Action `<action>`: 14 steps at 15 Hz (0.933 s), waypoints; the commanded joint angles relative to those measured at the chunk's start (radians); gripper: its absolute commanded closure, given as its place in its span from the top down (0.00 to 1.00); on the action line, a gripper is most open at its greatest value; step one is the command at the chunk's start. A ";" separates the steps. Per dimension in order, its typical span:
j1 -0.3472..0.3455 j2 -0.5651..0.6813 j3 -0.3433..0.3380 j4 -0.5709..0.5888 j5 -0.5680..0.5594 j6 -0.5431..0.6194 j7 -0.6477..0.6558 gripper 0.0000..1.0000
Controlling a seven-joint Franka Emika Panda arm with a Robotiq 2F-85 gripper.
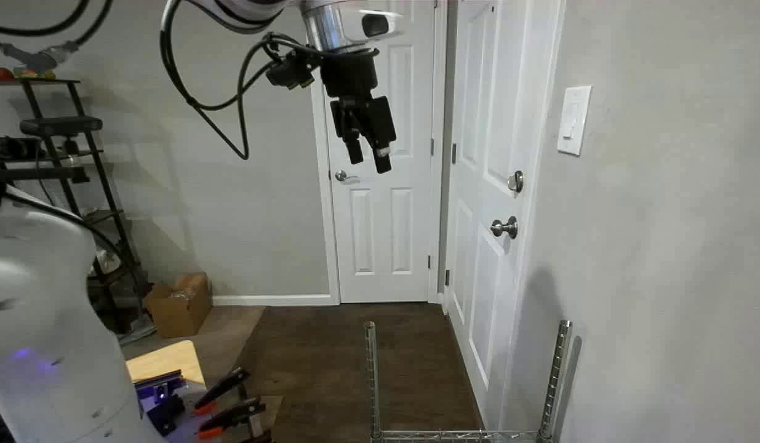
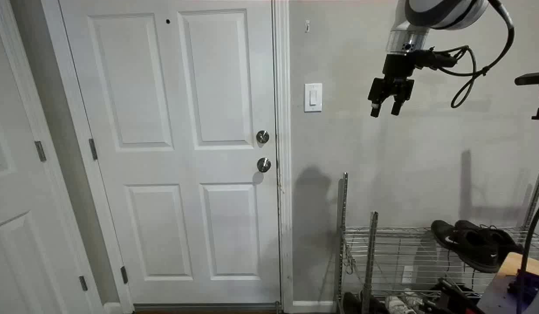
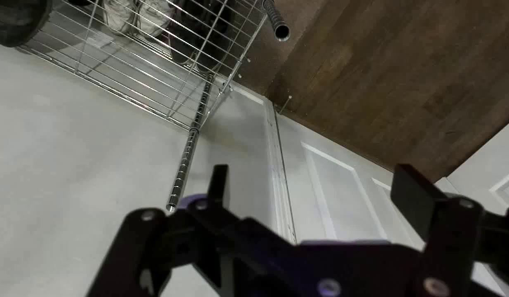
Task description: Turn off the light
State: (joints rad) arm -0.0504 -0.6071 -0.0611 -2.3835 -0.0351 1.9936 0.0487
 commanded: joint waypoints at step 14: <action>-0.008 0.001 0.006 0.002 0.005 -0.002 -0.004 0.75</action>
State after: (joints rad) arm -0.0504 -0.6071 -0.0611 -2.3835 -0.0351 1.9936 0.0487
